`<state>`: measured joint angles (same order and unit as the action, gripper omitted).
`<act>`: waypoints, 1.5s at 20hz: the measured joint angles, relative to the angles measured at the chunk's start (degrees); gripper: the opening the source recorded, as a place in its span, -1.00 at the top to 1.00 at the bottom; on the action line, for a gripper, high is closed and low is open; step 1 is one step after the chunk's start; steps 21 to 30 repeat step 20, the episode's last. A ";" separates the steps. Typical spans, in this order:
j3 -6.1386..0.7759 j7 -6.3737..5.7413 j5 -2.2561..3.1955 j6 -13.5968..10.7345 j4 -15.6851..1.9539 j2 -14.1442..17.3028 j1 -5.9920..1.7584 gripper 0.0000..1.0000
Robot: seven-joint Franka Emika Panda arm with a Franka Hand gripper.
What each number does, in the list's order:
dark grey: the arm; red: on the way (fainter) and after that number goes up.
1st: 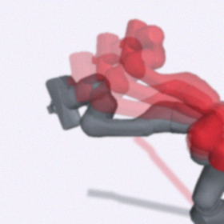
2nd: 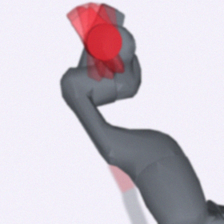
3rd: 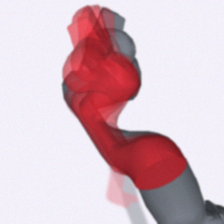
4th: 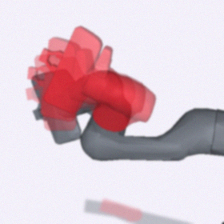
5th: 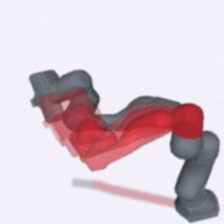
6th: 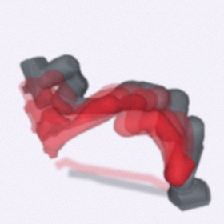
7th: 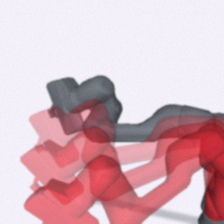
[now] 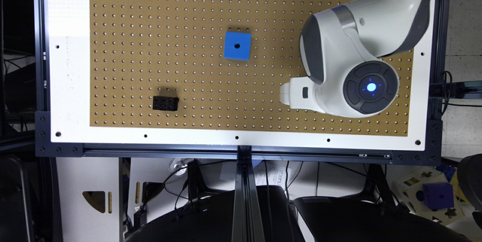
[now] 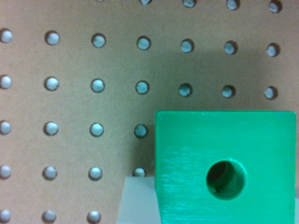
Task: Pick up green block.
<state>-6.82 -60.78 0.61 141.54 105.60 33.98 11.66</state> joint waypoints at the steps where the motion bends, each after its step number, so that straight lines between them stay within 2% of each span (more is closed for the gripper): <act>1: 0.00 -0.03 0.00 -1.07 0.00 -0.94 0.00 1.00; 8: 0.00 -0.17 0.00 -6.84 0.03 -6.36 -0.05 1.00; 14: -0.01 -0.22 0.00 -7.48 0.03 -7.41 -0.05 1.00; 20: -0.05 -0.33 -0.04 -11.42 0.02 -11.45 -0.05 1.00; 30: -0.05 -0.33 -0.04 -11.42 0.02 -11.45 -0.05 1.00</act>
